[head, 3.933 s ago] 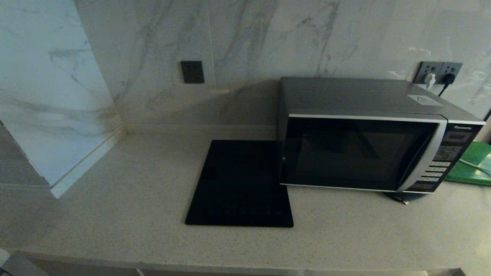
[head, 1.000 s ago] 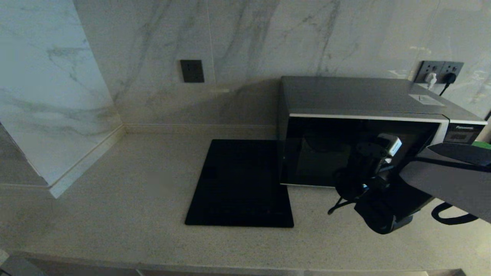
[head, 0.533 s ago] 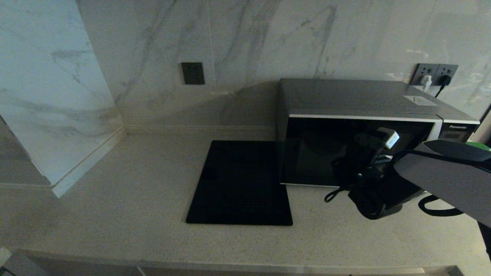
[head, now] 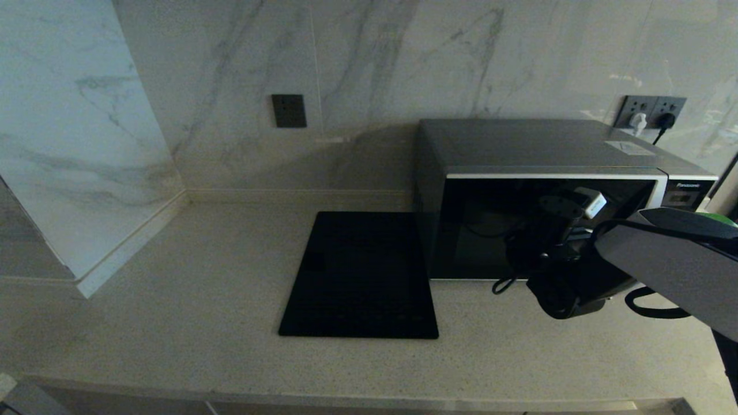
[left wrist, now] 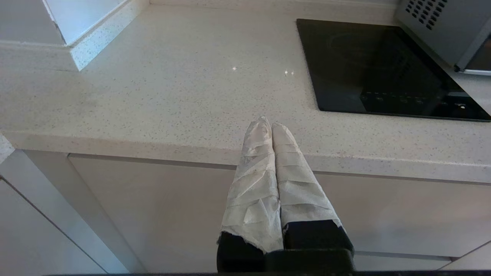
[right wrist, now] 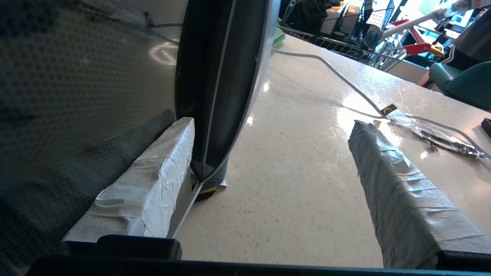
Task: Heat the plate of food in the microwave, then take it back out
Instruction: Open the microwave oven
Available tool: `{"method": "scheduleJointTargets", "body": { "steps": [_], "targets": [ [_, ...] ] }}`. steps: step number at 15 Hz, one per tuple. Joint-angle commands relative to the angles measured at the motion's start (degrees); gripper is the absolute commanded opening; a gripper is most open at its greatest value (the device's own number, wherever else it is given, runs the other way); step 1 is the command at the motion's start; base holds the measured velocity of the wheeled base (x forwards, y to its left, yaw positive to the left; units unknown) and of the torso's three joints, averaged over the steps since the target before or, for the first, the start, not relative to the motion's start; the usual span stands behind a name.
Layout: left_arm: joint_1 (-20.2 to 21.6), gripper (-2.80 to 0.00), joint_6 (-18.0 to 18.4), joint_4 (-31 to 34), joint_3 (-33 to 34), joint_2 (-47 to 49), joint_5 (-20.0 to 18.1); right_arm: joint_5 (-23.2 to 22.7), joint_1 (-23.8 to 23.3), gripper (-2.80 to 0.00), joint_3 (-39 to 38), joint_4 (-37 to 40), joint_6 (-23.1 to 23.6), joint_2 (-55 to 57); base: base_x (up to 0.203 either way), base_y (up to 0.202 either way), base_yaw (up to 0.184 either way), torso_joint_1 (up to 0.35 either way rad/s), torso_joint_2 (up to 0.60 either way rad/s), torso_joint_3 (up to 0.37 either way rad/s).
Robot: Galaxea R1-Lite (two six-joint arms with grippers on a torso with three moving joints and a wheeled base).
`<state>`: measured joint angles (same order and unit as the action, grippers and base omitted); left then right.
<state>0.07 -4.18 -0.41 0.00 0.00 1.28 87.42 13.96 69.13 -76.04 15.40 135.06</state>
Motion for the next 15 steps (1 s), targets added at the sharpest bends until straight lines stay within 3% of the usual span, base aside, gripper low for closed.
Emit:
{"method": "scheduleJointTargets", "body": {
  "steps": [1,6,15],
  "targets": [
    [0.1,-2.8,-0.04,-0.02,0.0,0.09,0.04,0.25,-0.83,0.0,1.27,-0.17,0.55,-0.73,0.0,0.0,0.0,0.0,0.0,0.0],
    [0.1,-2.8,-0.04,-0.02,0.0,0.02,0.04,0.25,-2.6,0.0,2.17,1.07,0.86,-2.51,0.0,0.0,0.0,0.0,0.0,0.0],
    [0.1,-2.8,-0.04,-0.02,0.0,0.08,0.04,0.25,-3.76,0.0,-3.49,0.93,0.86,-8.49,0.0,0.0,0.0,0.0,0.0,0.0]
  ]
}}
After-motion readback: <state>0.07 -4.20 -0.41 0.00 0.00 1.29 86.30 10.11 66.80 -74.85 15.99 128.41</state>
